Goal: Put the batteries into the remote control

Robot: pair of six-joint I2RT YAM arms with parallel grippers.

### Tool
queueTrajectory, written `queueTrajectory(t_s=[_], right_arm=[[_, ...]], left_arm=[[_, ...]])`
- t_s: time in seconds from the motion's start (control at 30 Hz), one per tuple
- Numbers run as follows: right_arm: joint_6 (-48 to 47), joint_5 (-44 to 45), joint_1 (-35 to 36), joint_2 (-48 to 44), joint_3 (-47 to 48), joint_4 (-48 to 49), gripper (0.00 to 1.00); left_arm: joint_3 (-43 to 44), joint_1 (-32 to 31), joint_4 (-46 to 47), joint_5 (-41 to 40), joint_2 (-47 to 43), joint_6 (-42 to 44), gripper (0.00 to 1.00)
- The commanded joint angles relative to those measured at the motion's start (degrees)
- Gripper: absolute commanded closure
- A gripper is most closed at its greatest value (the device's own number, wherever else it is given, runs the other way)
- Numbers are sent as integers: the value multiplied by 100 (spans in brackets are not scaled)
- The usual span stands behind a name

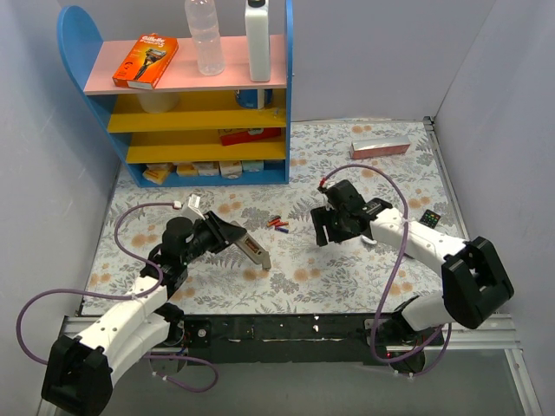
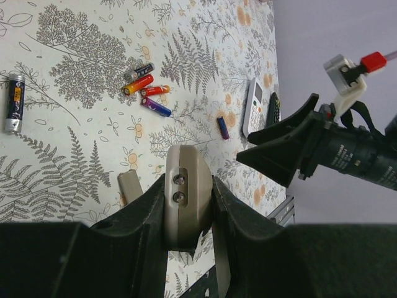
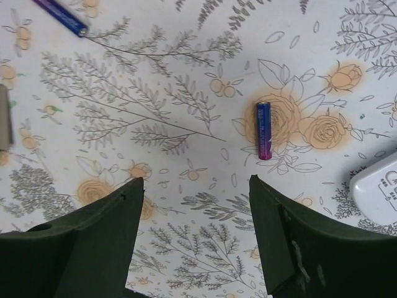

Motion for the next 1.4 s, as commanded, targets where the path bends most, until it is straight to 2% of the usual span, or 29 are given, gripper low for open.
queueTrajectory(t_s=[0.0, 0.2, 0.27, 0.33, 0.4, 0.5, 0.6, 0.9, 1.03, 1.23, 1.37], right_arm=[[-222, 279, -373, 477, 195, -224, 25], [-476, 884, -963, 1163, 266, 239, 26], [-582, 825, -1190, 1399, 239, 425, 26], [-705, 483, -1305, 1593, 362, 383, 32], [-750, 342, -1341, 1726, 354, 452, 36], [-794, 253, -1376, 1822, 336, 488, 37], [-838, 218, -1420, 1937, 371, 444, 44], [-794, 368, -1560, 2157, 661, 233, 49], [-811, 306, -1622, 2262, 819, 101, 56], [-855, 253, -1657, 2411, 960, -110, 60], [-855, 262, -1666, 2482, 1056, -233, 67]], left_arm=[[-101, -11, 0, 130, -229, 69, 100], [-101, -11, -44, 218, -299, 184, 100], [-101, -11, -71, 227, -343, 219, 100], [-101, -11, -132, 236, -370, 254, 100], [-57, -11, -185, 227, -405, 324, 100], [-31, -11, -247, 209, -422, 403, 100], [-57, -11, -220, 218, -431, 412, 100], [-75, -11, -132, 279, -396, 412, 100], [-118, -11, -10, 385, -414, 447, 100], [-162, -2, 210, 631, -405, 474, 100], [-171, -11, 281, 701, -388, 491, 100]])
